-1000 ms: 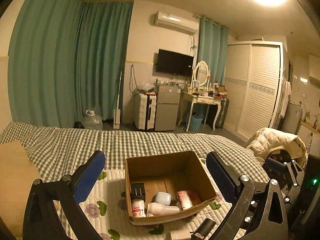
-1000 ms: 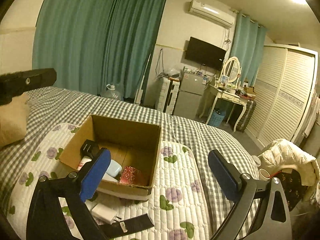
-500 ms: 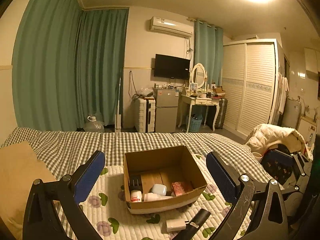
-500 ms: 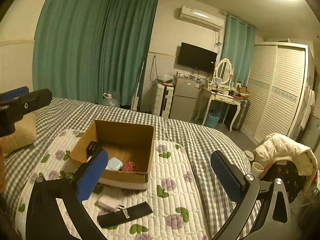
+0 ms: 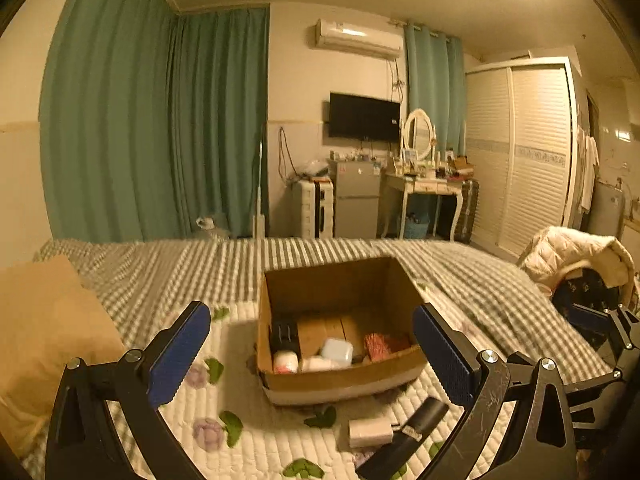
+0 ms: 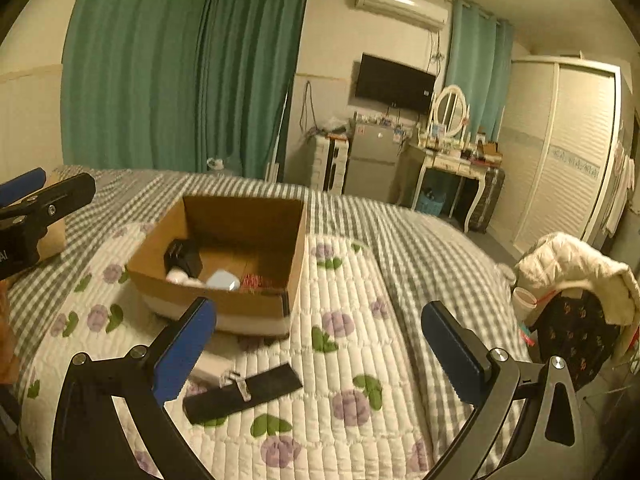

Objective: Organize rigid objects
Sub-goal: 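Move both tools back down toward the white charger and black remote, then grasp the white charger with the left tool while the right tool grasps the black remote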

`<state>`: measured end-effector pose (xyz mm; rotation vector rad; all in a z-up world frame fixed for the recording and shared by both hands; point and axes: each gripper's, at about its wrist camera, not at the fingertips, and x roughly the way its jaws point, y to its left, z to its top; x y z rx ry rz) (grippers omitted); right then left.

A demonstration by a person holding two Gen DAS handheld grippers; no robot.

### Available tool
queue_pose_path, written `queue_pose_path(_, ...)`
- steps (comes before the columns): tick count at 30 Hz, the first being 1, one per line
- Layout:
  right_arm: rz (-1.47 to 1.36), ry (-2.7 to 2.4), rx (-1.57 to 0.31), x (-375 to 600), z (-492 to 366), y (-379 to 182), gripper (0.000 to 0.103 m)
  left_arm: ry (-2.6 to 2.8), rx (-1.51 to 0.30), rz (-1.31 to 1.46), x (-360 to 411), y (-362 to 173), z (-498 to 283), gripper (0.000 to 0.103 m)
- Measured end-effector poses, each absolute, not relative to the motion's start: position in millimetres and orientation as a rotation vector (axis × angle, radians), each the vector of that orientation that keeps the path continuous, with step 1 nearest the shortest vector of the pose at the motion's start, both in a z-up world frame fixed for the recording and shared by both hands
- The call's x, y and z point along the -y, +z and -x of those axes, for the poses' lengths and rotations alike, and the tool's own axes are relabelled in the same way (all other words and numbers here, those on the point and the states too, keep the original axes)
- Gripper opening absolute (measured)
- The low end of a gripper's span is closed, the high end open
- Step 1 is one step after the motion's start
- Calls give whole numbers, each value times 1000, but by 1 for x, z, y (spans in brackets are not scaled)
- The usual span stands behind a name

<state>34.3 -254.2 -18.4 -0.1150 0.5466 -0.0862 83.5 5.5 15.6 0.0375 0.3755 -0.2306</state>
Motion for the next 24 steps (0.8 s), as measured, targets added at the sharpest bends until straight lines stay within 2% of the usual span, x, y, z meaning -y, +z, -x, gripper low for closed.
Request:
queue_pose_path(13, 65, -91, -727, 273, -53, -95, 102, -319, -659, -121, 37, -104, -114, 102)
queue_pose_path(18, 44, -80, -785, 281, -61, -116, 95, -372, -777, -128, 49, -141, -125, 101)
queue_pose_path(21, 18, -75, -818, 286, -67, -127, 95, -369, -819, -149, 54, -156, -133, 101)
queue_pose_path(24, -2, -65, -848, 288, -74, -138, 95, -379, -876, -145, 53, -169, -146, 93)
